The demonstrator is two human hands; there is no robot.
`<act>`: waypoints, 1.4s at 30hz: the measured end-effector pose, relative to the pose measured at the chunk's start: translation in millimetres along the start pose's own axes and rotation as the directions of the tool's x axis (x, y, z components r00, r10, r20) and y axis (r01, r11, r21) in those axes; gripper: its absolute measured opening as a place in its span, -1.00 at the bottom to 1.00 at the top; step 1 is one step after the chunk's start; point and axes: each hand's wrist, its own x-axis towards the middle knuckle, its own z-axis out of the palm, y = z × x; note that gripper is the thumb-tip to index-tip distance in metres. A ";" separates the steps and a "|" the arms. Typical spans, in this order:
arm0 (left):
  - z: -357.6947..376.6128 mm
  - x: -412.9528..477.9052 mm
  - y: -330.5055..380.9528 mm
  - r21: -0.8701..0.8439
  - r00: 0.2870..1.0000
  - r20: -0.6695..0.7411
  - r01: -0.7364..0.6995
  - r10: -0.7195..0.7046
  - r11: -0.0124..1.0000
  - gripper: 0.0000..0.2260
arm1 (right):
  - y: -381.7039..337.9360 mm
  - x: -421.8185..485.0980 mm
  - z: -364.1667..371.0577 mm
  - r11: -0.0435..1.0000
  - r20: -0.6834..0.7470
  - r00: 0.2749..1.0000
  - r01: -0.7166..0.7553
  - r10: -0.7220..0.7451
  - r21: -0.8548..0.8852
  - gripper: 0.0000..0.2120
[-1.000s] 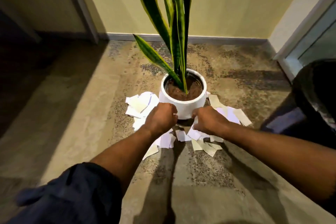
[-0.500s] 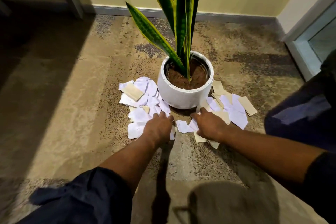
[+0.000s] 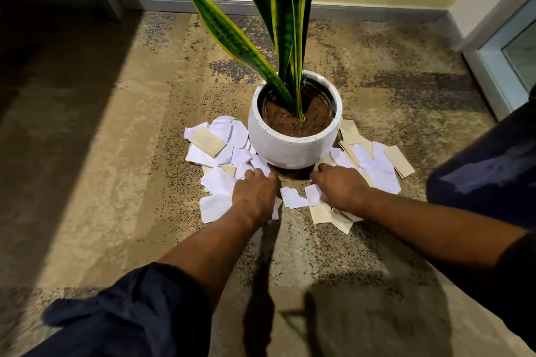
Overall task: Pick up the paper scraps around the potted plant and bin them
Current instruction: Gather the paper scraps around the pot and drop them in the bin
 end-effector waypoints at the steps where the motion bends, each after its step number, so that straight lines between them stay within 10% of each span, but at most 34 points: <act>1: -0.7 -0.1 -0.1 -0.003 1.000 0.006 0.005 -0.005 1.000 -0.21 | 0.6 0.4 0.2 0.999 -0.004 1.000 -0.008 0.008 0.036 -0.71; 9: -5.4 -3.3 -4.0 -0.018 0.999 0.002 0.036 -0.036 0.999 -0.18 | -23.4 2.7 -2.0 0.822 0.079 0.992 -0.125 0.098 0.556 -0.64; 18: -1.3 2.7 -4.7 -0.075 0.999 0.032 0.003 -0.001 0.997 -0.34 | -52.9 4.8 22.9 0.903 -0.093 0.984 -0.098 0.150 0.419 -0.58; 42: 3.7 11.2 -9.2 -0.139 0.994 0.106 -0.021 0.036 0.990 -0.43 | -49.0 13.2 15.9 0.831 -0.011 0.993 -0.094 0.119 0.549 -0.65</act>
